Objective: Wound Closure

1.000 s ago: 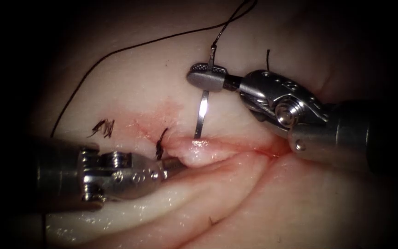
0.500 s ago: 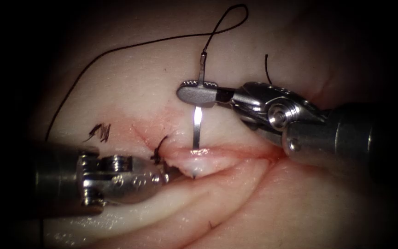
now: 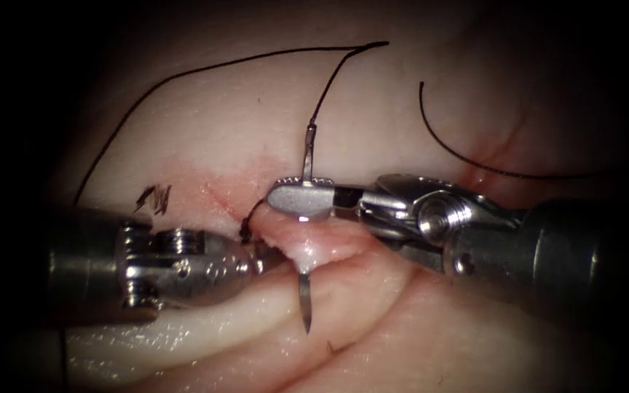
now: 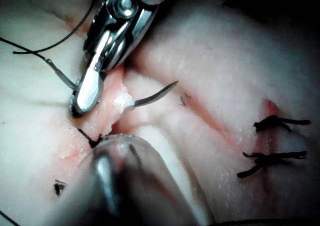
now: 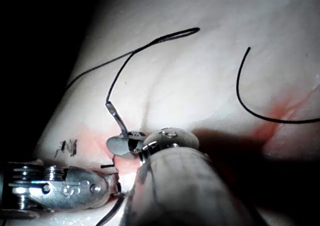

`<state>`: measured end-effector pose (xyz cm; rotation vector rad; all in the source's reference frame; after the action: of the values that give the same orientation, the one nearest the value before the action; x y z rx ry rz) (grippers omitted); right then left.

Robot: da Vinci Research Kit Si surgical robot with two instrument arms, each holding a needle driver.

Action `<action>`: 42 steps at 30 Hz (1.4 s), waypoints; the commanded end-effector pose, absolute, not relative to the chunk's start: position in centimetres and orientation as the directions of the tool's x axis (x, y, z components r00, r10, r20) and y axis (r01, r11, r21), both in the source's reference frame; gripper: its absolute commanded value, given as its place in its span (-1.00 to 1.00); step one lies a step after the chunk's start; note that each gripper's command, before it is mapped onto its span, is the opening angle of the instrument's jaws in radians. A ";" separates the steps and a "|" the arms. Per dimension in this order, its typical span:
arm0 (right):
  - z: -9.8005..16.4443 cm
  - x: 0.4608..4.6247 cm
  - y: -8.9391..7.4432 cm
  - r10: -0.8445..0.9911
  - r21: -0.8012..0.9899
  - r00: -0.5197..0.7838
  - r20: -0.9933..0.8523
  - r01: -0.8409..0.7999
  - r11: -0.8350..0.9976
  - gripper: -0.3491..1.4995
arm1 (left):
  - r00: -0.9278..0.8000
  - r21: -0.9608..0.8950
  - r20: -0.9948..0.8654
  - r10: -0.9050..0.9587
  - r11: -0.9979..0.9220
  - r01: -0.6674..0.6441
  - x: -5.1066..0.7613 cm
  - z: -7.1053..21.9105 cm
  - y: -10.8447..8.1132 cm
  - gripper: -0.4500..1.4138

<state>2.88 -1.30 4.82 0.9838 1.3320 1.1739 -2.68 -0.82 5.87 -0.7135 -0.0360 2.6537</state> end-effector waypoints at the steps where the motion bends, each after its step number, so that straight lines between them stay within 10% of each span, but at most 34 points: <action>1: 4.9 2.97 -1.2 0.953 0.960 -0.123 -0.277 -0.071 0.269 0.58 | -0.794 -0.123 -0.478 0.377 -0.923 -0.364 -2.74 5.9 -0.8 -0.77; 6: 4.9 2.99 -0.9 0.884 0.895 -0.143 -0.444 -0.109 0.432 0.93 | -0.793 -0.123 -0.477 0.378 -0.923 -0.365 -2.74 5.9 -0.8 -0.78; 27: 4.8 2.92 -0.6 0.647 0.636 0.214 -0.732 -0.126 0.761 0.82 | -0.798 -0.118 -0.479 0.366 -0.927 -0.355 -2.74 5.9 -0.8 -0.80; 32: 4.8 2.94 -0.6 0.612 0.606 0.252 -0.749 -0.112 0.788 0.45 | -0.800 -0.115 -0.479 0.362 -0.929 -0.352 -2.75 5.9 -0.8 -0.80; 35: 4.8 2.93 -0.6 0.605 0.600 0.306 -0.735 -0.123 0.791 -1.00 | -0.803 -0.111 -0.480 0.352 -0.933 -0.342 -2.75 5.9 -0.8 -0.80; 42: 4.8 2.89 -0.6 0.676 0.631 0.384 -0.628 -0.256 0.732 -1.00 | -0.802 -0.085 -0.506 0.317 -0.944 -0.319 -2.79 5.8 -0.8 -0.82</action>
<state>2.80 -0.62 4.82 0.4982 0.9879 0.6457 -2.74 -0.79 5.73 -0.7555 0.0077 2.7020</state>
